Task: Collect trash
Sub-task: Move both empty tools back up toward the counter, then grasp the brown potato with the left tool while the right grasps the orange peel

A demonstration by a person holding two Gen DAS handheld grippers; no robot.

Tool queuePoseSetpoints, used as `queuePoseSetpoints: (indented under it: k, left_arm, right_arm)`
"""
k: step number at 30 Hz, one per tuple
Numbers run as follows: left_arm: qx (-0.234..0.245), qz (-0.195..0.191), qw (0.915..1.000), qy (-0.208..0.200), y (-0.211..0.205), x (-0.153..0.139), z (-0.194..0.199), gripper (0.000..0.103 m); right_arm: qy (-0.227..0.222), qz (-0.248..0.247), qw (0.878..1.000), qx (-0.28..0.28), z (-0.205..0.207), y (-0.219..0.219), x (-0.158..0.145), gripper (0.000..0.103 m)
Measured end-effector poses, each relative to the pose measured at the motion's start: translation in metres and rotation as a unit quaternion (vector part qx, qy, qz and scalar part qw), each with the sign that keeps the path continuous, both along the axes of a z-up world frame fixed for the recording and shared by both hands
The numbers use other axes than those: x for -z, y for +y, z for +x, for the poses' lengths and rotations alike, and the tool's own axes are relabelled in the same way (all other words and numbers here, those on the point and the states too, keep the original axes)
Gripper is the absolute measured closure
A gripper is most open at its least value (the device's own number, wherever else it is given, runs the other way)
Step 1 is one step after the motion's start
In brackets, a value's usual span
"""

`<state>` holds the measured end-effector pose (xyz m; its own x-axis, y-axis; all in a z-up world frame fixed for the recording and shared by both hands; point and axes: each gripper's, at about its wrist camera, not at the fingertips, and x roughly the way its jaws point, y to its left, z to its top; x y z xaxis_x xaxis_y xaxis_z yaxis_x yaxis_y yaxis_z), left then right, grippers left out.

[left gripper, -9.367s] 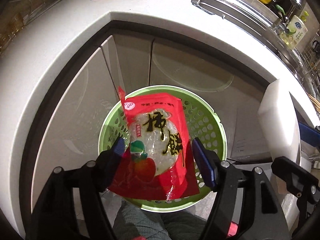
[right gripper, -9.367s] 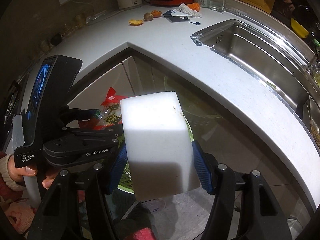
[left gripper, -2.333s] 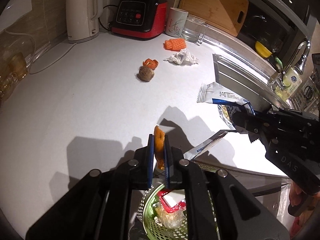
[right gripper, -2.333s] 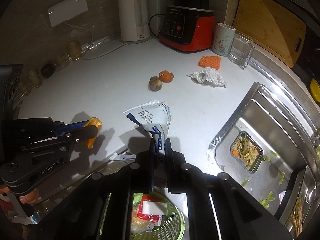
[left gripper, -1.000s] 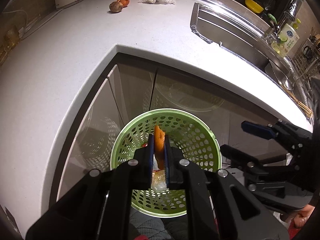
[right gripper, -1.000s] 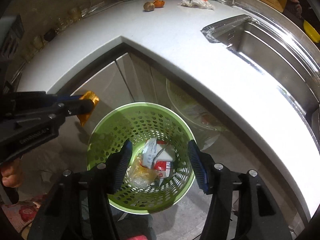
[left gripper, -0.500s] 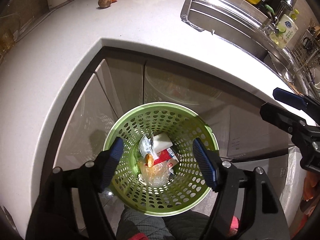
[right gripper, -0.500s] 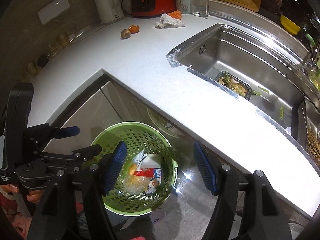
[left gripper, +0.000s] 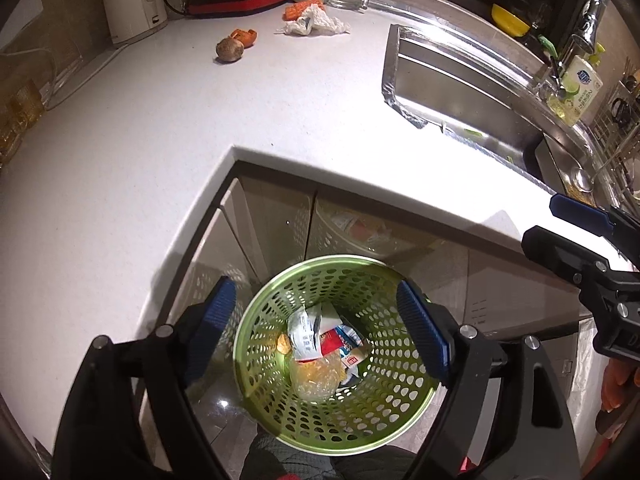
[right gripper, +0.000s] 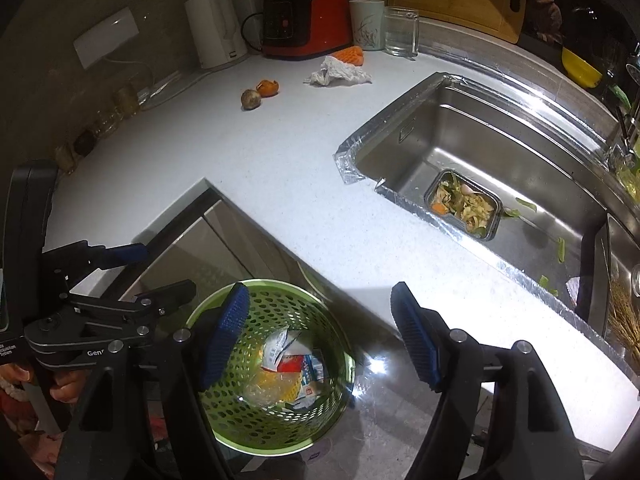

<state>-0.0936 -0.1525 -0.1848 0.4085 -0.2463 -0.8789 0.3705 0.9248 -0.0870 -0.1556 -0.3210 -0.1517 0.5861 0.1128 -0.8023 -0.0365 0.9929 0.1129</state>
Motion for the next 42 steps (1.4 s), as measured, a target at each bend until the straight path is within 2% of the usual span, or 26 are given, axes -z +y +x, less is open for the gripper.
queuePoseSetpoints:
  k: [9,14,18,28,33,36,37,39,41,42]
  left_arm:
    - [0.003,0.011,0.9995,-0.029,0.003,-0.016,0.063,0.016]
    - [0.010,0.018,0.9985,-0.051,0.007,-0.023,0.112,0.013]
    - [0.008,0.015,0.9976,-0.067,0.010,-0.027,0.158,0.012]
    - [0.011,0.002,0.9972,-0.074,0.007,-0.011,0.242,0.013]
    - [0.004,-0.005,0.9985,-0.054,0.001,0.005,0.269,0.023]
    - [-0.001,-0.011,0.9991,-0.041,-0.001,0.014,0.278,0.035]
    - [-0.005,-0.011,0.9988,-0.048,-0.001,0.015,0.278,0.039]
    - [-0.005,-0.008,0.9986,-0.053,-0.003,0.014,0.280,0.048]
    - [0.003,-0.008,0.9985,-0.054,-0.005,0.013,0.281,0.067]
    - [0.006,-0.009,0.9986,-0.053,-0.005,0.012,0.281,0.067]
  right_arm:
    - [-0.017,-0.003,1.000,0.016,0.057,0.000,-0.014,0.022]
    - [-0.027,-0.010,0.999,0.025,0.098,0.001,-0.022,0.017]
    - [-0.033,-0.019,0.999,0.029,0.133,0.003,-0.025,0.016]
    - [-0.030,-0.014,0.998,0.044,0.207,0.000,-0.016,0.016]
    - [-0.023,-0.011,0.998,0.050,0.225,-0.002,-0.010,0.016]
    - [-0.017,-0.009,0.998,0.052,0.233,-0.005,-0.005,0.016]
    - [-0.016,-0.009,0.998,0.053,0.235,-0.005,-0.005,0.016]
    - [-0.013,-0.008,0.998,0.055,0.240,-0.007,-0.003,0.016]
    - [-0.012,-0.006,0.998,0.055,0.243,-0.008,-0.002,0.016]
    - [-0.012,-0.006,0.998,0.054,0.246,-0.007,-0.002,0.016]
